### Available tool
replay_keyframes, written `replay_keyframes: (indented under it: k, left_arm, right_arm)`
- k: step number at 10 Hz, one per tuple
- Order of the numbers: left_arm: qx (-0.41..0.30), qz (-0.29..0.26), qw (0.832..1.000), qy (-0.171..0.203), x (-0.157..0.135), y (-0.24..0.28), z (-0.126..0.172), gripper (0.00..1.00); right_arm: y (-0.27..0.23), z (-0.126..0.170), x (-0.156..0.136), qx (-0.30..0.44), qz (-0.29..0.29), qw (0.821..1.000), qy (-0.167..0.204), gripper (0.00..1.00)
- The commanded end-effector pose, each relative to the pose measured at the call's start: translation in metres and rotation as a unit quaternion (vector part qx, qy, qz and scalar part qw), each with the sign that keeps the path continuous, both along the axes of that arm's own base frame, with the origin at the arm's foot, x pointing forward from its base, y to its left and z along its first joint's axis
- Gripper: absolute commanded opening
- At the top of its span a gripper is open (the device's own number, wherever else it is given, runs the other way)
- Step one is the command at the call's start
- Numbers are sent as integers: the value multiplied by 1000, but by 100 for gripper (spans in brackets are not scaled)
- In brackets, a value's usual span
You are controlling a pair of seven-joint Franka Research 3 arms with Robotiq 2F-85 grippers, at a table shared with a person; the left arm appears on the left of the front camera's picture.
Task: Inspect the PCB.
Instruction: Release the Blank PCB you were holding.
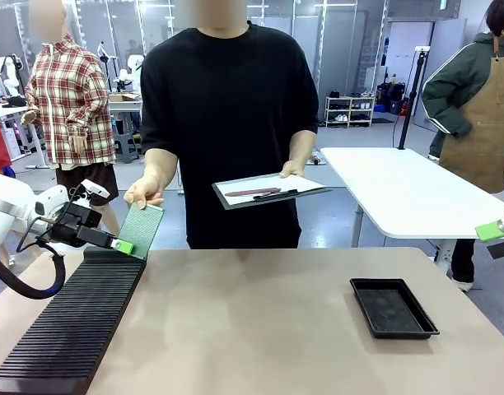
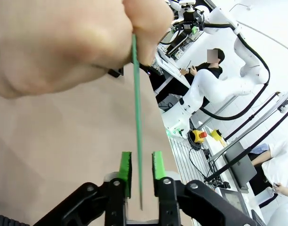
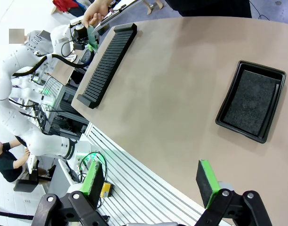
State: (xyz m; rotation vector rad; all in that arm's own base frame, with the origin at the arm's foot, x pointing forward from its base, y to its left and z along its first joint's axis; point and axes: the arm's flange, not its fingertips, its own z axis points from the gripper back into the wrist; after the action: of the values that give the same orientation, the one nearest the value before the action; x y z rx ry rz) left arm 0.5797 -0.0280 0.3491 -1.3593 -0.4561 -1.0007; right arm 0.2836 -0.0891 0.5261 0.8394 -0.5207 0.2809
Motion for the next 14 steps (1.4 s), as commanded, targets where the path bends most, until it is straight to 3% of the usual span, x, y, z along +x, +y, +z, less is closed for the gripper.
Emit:
replay_keyframes:
  k: [1,2,11,12,14]
  left_arm:
    - [0,10,1000,0,-4,5,6,68]
    - [0,12,1000,0,-5,7,8,100]
    - [3,26,1000,6,-2,16,9,100]
    - [-27,35,998,33,-5,17,18,100]
    - [16,92,990,104,-32,39,80,100]
  right_arm:
    - [0,0,1,7,6,1000,-8,100]
    - [0,0,1,7,6,1000,-8,100]
    - [0,0,1,7,6,1000,-8,100]
    - [0,0,1,7,6,1000,-8,100]
    - [0,0,1,7,6,1000,-8,100]
